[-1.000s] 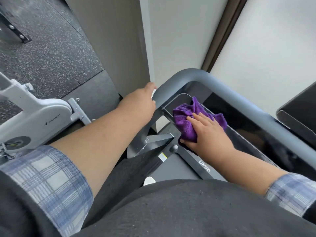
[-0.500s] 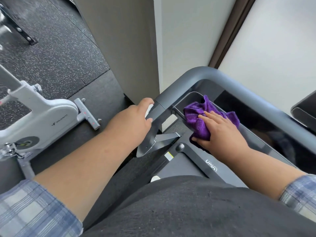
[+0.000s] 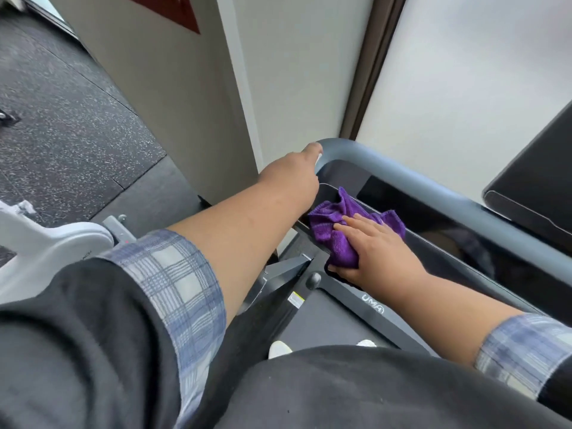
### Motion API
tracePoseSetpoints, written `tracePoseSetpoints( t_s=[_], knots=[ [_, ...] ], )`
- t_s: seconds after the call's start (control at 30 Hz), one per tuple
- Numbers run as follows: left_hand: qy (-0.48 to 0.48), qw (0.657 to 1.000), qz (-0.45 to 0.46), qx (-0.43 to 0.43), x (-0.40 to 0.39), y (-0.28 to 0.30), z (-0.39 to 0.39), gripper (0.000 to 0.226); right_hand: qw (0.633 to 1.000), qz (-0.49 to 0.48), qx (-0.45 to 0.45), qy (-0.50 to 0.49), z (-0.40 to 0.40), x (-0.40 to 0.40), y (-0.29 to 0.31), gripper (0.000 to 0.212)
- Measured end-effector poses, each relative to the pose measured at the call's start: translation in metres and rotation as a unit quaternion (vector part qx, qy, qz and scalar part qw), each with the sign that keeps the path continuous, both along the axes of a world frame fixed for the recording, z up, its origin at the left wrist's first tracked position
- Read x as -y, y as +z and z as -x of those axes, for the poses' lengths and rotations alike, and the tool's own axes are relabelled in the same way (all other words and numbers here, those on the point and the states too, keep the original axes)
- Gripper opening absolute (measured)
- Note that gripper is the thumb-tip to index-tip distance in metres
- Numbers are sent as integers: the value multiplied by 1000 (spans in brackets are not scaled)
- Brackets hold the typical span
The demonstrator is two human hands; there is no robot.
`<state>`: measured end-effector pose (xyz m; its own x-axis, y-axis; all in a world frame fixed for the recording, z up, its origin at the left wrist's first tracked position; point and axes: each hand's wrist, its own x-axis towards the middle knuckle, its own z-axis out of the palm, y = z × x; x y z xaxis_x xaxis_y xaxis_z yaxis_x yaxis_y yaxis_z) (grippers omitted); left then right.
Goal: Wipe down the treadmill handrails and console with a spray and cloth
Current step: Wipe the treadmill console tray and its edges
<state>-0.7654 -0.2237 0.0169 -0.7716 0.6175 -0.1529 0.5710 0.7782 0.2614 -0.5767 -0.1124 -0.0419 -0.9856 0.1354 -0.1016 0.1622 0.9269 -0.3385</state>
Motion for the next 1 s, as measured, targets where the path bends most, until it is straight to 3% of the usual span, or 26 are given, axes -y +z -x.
tracePoseSetpoints(
  t_s=[0.3, 0.43, 0.57, 0.7, 0.8, 0.9, 1.0],
  knots=[
    [17, 1000, 6, 21, -29, 0, 14, 40, 1000, 20, -4, 0, 0, -1, 0, 87],
    [35, 998, -44, 34, -4, -7, -8, 44, 994, 95, -49, -40, -3, -5, 10, 69],
    [57, 987, -132, 69, 33, -11, -42, 47, 953, 198, -173, -152, 4, -15, 27, 47],
    [77, 979, -161, 103, 61, -18, -75, 50, 895, 238, -248, -283, 30, -41, 47, 45],
    [95, 972, -195, 94, 72, -24, -91, 50, 923, 181, -218, -259, 53, -61, 52, 47],
    [109, 962, -226, 111, 79, -27, -104, 53, 984, -5, -69, -167, 69, -68, 40, 69],
    [114, 958, -244, 100, 89, -32, -114, 55, 988, -91, -31, -123, 86, -63, 33, 84]
  ],
)
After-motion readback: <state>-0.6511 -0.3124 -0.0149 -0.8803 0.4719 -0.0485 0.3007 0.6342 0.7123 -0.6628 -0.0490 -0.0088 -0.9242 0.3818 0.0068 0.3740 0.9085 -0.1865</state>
